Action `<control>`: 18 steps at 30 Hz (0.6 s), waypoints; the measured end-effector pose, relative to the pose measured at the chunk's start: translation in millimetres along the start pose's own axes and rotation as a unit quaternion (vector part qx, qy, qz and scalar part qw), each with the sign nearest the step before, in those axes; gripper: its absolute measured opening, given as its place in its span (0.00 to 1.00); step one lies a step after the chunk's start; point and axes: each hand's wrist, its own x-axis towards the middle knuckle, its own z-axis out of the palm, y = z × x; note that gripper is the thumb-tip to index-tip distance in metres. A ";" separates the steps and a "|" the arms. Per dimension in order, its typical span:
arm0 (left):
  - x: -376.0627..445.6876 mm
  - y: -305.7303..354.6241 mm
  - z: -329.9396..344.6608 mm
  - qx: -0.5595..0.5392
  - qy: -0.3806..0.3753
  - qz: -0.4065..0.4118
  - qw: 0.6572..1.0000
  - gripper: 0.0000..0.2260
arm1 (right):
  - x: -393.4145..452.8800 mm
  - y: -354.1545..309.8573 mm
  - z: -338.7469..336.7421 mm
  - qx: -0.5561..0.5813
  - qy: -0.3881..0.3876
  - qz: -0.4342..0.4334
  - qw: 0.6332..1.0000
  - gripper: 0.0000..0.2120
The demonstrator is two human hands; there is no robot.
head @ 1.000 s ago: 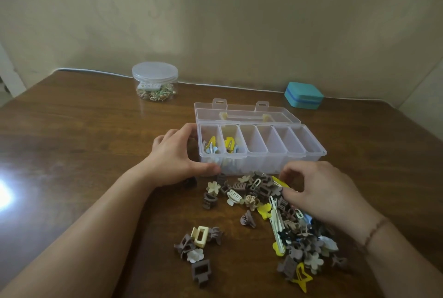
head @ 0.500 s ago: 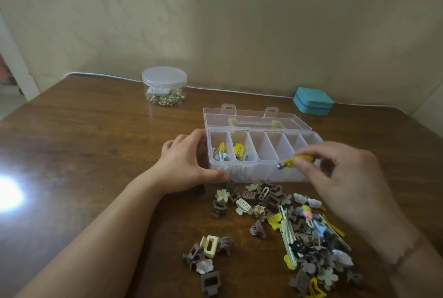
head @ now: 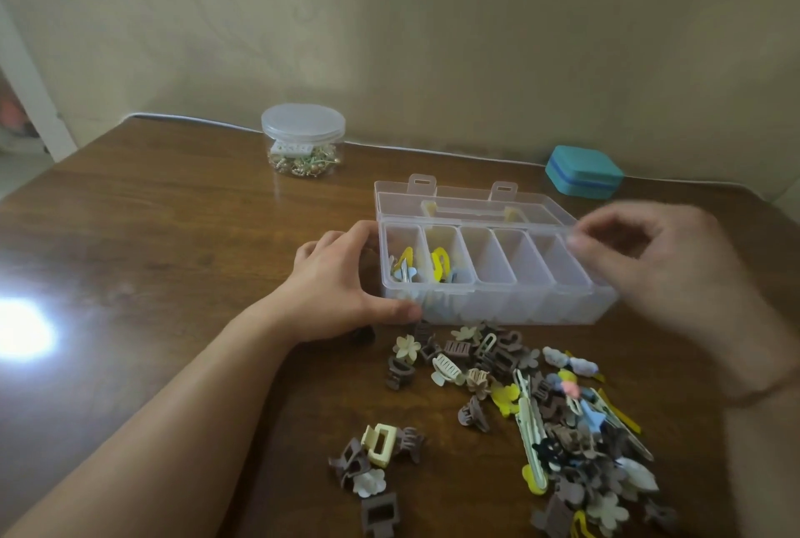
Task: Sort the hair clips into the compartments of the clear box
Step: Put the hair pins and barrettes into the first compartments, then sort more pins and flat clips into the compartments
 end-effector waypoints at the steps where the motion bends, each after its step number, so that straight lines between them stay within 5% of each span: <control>1: 0.2 0.2 0.0 0.001 0.001 0.000 1.000 0.38 | -3.9 8.8 -10.0 -0.044 -0.065 0.022 0.997 0.06; 5: 2.1 -0.2 1.2 0.005 -0.003 0.001 1.000 0.40 | -21.4 11.6 -24.3 -0.127 -0.312 0.093 0.937 0.06; 8: 4.3 -4.6 1.9 0.005 -0.012 0.004 1.000 0.41 | -26.9 1.3 -15.9 -0.162 -0.417 0.108 0.888 0.11; 18: 8.7 -14.2 4.4 -0.004 -0.009 0.011 1.000 0.44 | -29.1 -6.0 4.8 -0.259 -0.367 0.016 0.893 0.18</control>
